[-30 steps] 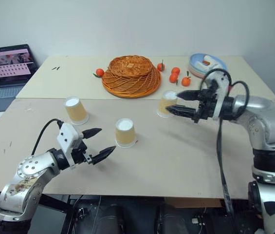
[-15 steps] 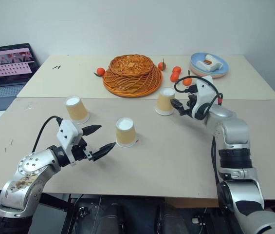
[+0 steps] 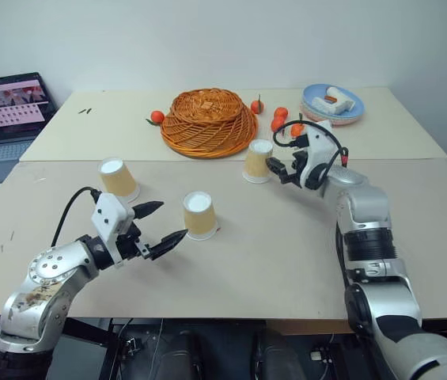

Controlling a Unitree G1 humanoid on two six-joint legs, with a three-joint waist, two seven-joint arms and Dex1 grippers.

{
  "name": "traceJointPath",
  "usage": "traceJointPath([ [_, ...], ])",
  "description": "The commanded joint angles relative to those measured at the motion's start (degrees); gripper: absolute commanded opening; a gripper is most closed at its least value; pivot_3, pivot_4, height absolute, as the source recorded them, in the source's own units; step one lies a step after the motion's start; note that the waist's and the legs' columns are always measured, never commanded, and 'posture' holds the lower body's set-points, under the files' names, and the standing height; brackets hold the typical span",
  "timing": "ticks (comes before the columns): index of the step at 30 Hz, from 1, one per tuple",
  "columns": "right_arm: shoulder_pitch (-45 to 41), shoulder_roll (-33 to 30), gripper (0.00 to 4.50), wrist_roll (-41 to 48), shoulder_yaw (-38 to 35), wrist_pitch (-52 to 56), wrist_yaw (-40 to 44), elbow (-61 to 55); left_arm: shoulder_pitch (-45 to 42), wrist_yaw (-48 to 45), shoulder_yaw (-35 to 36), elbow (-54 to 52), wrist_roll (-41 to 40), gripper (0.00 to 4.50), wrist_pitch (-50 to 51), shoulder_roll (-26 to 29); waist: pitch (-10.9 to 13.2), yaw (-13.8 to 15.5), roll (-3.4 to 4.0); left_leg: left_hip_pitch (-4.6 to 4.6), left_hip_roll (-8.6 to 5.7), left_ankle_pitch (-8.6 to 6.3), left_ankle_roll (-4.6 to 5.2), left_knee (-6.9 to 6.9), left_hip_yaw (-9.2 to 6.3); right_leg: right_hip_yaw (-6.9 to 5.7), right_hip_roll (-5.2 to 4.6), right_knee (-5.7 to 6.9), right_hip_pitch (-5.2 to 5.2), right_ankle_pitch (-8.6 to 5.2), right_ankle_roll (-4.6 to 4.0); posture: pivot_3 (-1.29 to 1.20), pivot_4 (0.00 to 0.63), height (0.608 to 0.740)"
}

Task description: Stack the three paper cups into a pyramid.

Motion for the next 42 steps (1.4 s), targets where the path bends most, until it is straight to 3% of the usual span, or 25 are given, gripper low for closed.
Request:
traceJointPath([
  [1,-1.11,-0.19,4.47,0.51,0.85,-1.73,2.35,-2.2,-0.16,0.68,1.28,-1.87,-0.33,4.5,-0.05,0.14,0.0,0.01,0.0,0.0,0.0,0.0,0.0,0.0,0.0,0.0,0.0,0.0,0.0,0.0,0.0,0.0,0.15,0.638],
  [20,-12.6,4.94,4.47,-1.92,1.88,-12.38,0.89,15.57,0.67,3.0,2.14,-3.8,-0.91,4.5,1.05,0.12,0.0,-0.86,0.0,0.0,-0.01,0.02,-0.03,0.0,0.0,0.37,0.15,0.3,-0.07,0.0,0.0,0.0,0.15,0.638],
  [35,-14.52,6.38,4.47,-2.7,1.6,-15.63,1.24,20.97,1.02,4.1,3.0,-4.56,-1.31,4.5,1.92,0.04,0.0,-0.94,0.0,-0.01,0.01,0.02,-0.04,0.01,0.0,0.5,0.26,0.33,-0.09,0.0,0.0,0.0,0.15,0.638],
  [41,-14.54,6.55,2.84,-2.59,1.53,-15.8,1.27,20.88,0.85,4.08,3.06,-4.57,-1.21,4.5,2.31,-0.01,0.0,-0.96,0.0,-0.01,0.02,0.02,-0.03,0.01,0.0,0.5,0.27,0.33,-0.09,0.0,0.0,0.0,0.15,0.638],
  [42,-14.55,6.56,2.79,-2.62,1.54,-15.83,1.26,20.88,0.81,4.09,3.05,-4.55,-1.19,4.5,2.33,0.0,0.0,-0.96,0.0,-0.01,0.01,0.02,-0.04,0.01,0.0,0.51,0.27,0.32,-0.09,0.0,0.0,0.0,0.15,0.638],
])
